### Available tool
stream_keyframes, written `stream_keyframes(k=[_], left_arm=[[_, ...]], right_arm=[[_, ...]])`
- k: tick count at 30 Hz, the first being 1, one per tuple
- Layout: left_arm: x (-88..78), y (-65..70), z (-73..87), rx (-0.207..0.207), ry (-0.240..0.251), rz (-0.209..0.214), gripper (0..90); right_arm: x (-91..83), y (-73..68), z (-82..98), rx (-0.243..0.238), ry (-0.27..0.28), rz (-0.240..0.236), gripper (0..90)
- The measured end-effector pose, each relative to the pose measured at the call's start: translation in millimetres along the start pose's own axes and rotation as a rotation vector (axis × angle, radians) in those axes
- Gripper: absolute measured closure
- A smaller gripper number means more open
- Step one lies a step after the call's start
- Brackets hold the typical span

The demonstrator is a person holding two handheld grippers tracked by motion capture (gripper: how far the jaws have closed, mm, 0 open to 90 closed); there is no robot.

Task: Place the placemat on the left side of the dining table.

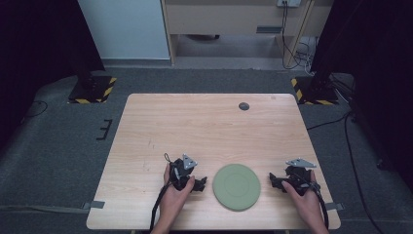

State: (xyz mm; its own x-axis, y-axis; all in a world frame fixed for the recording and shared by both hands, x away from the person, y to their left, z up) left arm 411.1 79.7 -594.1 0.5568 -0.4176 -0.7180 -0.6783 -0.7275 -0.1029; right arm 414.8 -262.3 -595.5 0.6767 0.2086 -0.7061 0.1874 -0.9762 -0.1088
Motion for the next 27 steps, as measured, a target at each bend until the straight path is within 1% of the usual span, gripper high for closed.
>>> stream_keyframes(k=[6, 8, 9, 10, 11, 12, 13, 14, 15, 18, 19, 20, 21, 22, 24, 25, 26, 27], left_arm=[[-0.3, 0.7, -0.2, 0.013, 0.005, 0.015, 0.0], [-2.5, 3.0, -0.7, 0.013, 0.025, 0.030, 1.8], [-6.8, 3.8, -1.0, 0.003, 0.048, 0.033, 2.8], [-6.8, 3.8, -1.0, 0.003, 0.048, 0.033, 2.8], [-9.3, 4.2, -1.1, -0.003, 0.058, 0.038, 2.8], [-12.2, 4.9, -1.1, -0.011, 0.069, 0.039, 2.9], [-15.3, 5.7, -0.8, -0.014, 0.076, 0.036, 2.9], [-17.5, 6.5, -0.6, -0.014, 0.081, 0.031, 2.9], [-20.7, 8.4, -0.4, -0.008, 0.085, 0.026, 2.9], [-27.2, 15.4, -2.5, -0.010, 0.112, 0.033, 2.9], [-29.3, 18.2, -3.6, -0.004, 0.122, 0.034, 3.0], [-32.6, 24.6, -6.0, 0.009, 0.141, 0.047, 3.0], [-32.6, 24.6, -6.0, 0.009, 0.141, 0.047, 2.9], [-33.9, 28.2, -6.6, 0.018, 0.145, 0.055, 2.9], [-35.6, 34.4, -8.5, 0.046, 0.154, 0.058, 2.9], [-35.5, 36.4, -10.0, 0.059, 0.157, 0.058, 2.9], [-35.0, 37.7, -10.8, 0.067, 0.158, 0.057, 2.9], [-34.1, 39.0, -11.0, 0.067, 0.157, 0.061, 2.9]], right_arm=[[-0.6, -1.2, 0.6, -0.007, -0.001, -0.009, 1.4], [-2.0, -1.6, 1.2, -0.015, 0.000, -0.018, 3.5], [-4.8, -2.6, 1.9, -0.023, 0.000, -0.030, 4.6], [-4.8, -2.6, 1.9, -0.023, 0.000, -0.030, 4.6], [-6.9, -3.5, 2.3, -0.026, 0.002, -0.041, 4.3], [-12.2, -6.0, 3.4, -0.035, 0.012, -0.064, 4.2], [-15.1, -8.0, 4.5, -0.039, 0.014, -0.077, 4.0], [-15.1, -8.0, 4.5, -0.039, 0.014, -0.077, 4.0], [-17.3, -9.1, 5.6, -0.050, 0.015, -0.086, 3.9], [-25.6, -17.3, 10.1, -0.081, 0.020, -0.126, 3.6], [-28.6, -20.2, 10.7, -0.083, 0.020, -0.135, 3.5], [-33.9, -25.9, 10.0, -0.093, 0.037, -0.151, 3.1], [-33.9, -25.9, 10.0, -0.093, 0.037, -0.151, 3.1], [-35.0, -27.9, 9.4, -0.101, 0.041, -0.155, 3.1], [-34.7, -31.4, 9.2, -0.111, 0.043, -0.162, 3.4], [-32.9, -35.5, 11.5, -0.125, 0.034, -0.177, 3.6], [-32.9, -35.5, 11.5, -0.125, 0.034, -0.177, 3.6], [-31.8, -36.9, 13.2, -0.137, 0.026, -0.180, 3.6]])
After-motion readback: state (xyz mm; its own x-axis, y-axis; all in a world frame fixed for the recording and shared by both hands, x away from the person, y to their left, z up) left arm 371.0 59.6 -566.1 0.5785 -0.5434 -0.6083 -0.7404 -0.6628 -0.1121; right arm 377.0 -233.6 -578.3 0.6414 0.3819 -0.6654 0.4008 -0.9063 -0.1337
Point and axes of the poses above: each handheld gripper's, and its own axes: x roughly forward along the jaws, z roughly out of its underside, y roughly to its right, the point moved 8 cm from there along x, roughly forward along the jaws, and after that the axes turned 9 degrees about x, right-handed, at the moved point
